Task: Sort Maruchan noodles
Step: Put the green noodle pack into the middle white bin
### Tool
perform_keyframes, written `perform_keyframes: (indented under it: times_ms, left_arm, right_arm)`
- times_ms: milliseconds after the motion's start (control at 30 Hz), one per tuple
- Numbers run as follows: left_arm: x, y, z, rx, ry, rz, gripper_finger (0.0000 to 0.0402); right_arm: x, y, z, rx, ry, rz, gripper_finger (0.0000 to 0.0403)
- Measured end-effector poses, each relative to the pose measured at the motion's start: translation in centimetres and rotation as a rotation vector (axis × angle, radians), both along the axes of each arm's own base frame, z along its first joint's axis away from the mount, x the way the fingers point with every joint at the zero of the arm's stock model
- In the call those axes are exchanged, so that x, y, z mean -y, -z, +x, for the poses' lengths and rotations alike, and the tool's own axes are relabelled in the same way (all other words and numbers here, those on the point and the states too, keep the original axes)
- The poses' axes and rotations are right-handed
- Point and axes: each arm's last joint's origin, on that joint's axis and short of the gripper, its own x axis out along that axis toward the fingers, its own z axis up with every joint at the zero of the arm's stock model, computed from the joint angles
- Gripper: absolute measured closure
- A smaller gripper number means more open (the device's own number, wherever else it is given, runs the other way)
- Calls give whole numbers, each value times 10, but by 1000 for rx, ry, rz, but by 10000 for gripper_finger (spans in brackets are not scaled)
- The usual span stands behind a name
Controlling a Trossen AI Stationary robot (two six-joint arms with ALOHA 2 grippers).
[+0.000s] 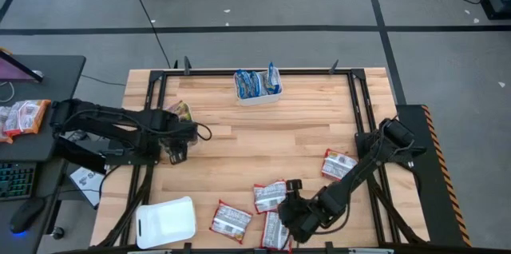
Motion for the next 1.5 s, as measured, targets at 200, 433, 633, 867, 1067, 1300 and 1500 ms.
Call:
perform_keyframes:
  times_ms: [200, 433, 633, 867, 1067, 1300, 1500]
  left_arm:
    - [-1, 3, 1, 16, -99, -66, 219]
    - [5, 25, -5, 17, -94, -23, 215]
    - [9, 27, -6, 21, -83, 32, 189]
    - [12, 14, -5, -17, -113, -49, 132]
    - [13, -19, 0, -4, -124, -37, 136]
    - [13, -40, 9, 75, -122, -29, 167]
    - [14, -54, 8, 71, -104, -60, 248]
  right_arm:
    - [8, -20, 18, 23, -116, -22, 218]
    - [8, -23, 15, 12, -146, -77, 218]
    - [7, -21, 15, 18, -129, -68, 218]
    - [8, -25, 18, 26, -148, -72, 218]
    - [14, -30, 25, 16, -183, -57, 218]
    - [16, -29, 26, -18, -200, -23, 218]
    - [17, -27, 22, -95, -230, 22, 218]
